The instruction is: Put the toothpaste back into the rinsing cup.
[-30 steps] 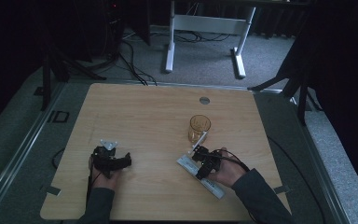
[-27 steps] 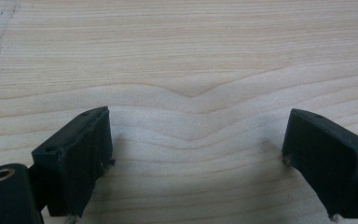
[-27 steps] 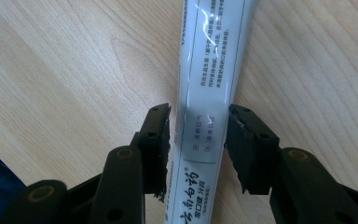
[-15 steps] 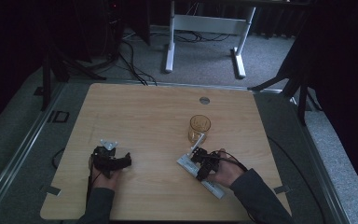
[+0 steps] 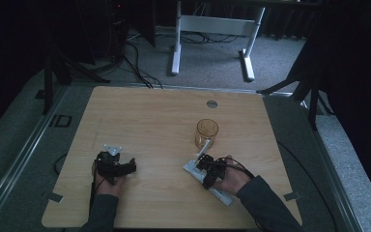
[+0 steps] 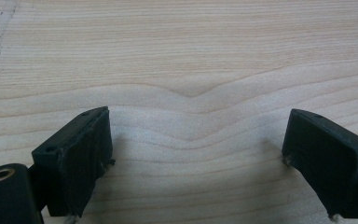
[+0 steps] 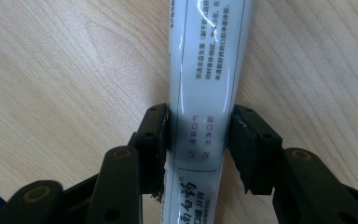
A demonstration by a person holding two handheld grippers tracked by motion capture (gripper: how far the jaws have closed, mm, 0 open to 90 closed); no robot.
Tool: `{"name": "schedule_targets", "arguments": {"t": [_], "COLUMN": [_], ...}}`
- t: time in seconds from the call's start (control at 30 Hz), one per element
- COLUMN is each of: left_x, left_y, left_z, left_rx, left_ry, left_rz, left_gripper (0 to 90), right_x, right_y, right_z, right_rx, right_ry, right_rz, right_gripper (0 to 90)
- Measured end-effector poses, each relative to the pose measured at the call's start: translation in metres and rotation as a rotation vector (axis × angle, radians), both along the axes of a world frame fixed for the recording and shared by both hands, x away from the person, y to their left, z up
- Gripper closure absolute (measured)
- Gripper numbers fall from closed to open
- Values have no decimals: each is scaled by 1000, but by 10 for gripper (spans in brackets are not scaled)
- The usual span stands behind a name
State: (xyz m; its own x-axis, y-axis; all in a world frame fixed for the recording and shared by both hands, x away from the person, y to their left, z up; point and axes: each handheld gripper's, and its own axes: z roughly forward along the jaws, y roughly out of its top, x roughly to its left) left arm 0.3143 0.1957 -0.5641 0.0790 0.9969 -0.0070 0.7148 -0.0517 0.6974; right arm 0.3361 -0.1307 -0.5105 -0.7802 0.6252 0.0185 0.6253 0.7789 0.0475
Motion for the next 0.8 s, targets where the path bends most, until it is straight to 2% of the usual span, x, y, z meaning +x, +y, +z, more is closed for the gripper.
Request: {"name": "schedule_targets", "arguments": {"t": [0.5,0.8], "left_x": [0,0], "left_y": [0,0], "left_z": [0,0], "left_rx": [0,0], "left_ry": [0,0], "left_rz": [0,0], "left_gripper": [86,86], "right_x": [1,1], "right_y": [4,3], "right_z": [-7,-6], "right_rx": [-24,-21], "right_ry": [9,3], "right_rz": [-11,-1], "right_gripper": [573,642]}}
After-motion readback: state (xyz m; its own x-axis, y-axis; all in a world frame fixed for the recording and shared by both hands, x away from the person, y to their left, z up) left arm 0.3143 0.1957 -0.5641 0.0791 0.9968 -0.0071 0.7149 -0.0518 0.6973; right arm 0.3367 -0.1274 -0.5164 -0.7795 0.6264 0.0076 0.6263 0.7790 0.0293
